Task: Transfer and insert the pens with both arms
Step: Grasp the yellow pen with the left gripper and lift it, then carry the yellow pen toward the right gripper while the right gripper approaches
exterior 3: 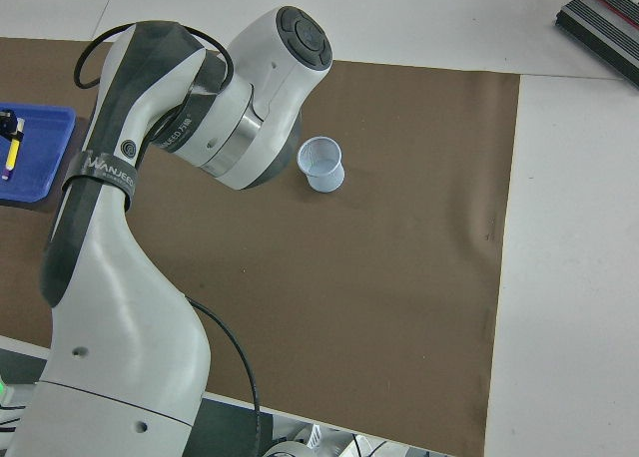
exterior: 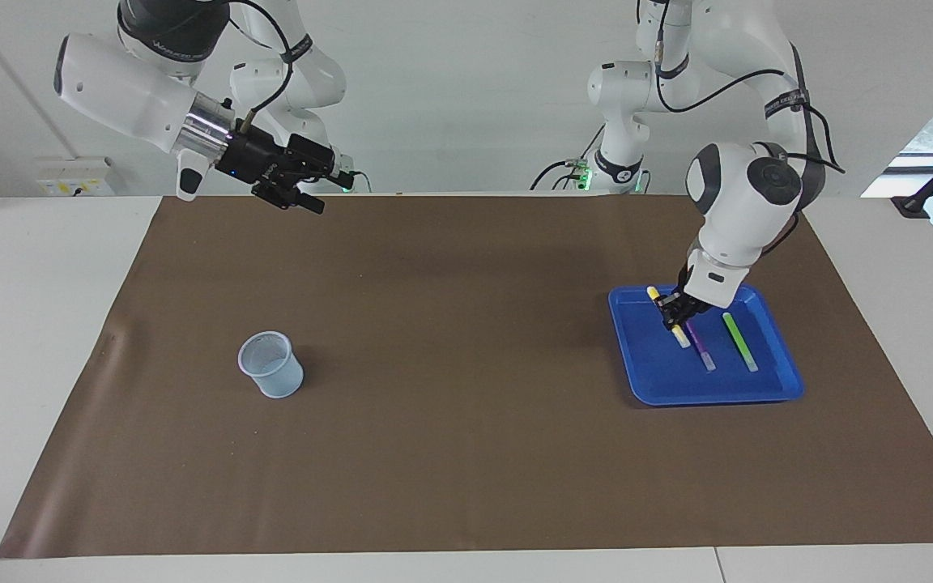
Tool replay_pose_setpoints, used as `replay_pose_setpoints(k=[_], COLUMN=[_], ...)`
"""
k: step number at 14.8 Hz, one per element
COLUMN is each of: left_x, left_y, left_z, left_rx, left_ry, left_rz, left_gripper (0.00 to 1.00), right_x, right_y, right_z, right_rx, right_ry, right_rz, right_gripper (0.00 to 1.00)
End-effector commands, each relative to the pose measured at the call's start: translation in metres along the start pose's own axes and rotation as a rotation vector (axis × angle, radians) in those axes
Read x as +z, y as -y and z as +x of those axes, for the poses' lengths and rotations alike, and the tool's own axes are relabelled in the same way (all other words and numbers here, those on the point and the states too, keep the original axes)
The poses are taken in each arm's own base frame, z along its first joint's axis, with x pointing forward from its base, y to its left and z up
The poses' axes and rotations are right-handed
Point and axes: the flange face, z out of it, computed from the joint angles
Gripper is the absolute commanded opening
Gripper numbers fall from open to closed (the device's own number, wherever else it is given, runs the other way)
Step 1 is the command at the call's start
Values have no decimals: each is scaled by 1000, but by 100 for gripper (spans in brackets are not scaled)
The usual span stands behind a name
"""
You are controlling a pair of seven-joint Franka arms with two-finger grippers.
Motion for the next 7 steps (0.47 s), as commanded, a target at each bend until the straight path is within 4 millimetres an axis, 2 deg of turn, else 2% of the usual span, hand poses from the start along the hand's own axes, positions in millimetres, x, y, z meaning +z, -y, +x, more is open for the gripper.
replay_pose_setpoints(k=[1, 4, 7], left_x=[-32, -56, -82], left_y=[-35, -76, -107], left_z=[-8, -19, -25], left_rx=[-213, -456, -688], left_ry=[6, 9, 55], left_rz=[-48, -121, -211], left_gripper=[0, 0, 0], right_x=[11, 34, 59], right_y=[-9, -10, 6], right_z=[-6, -5, -8], right_rx=[41, 61, 87], right_ry=[-22, -39, -58], right_rz=[57, 103, 127], right_gripper=[100, 100, 100])
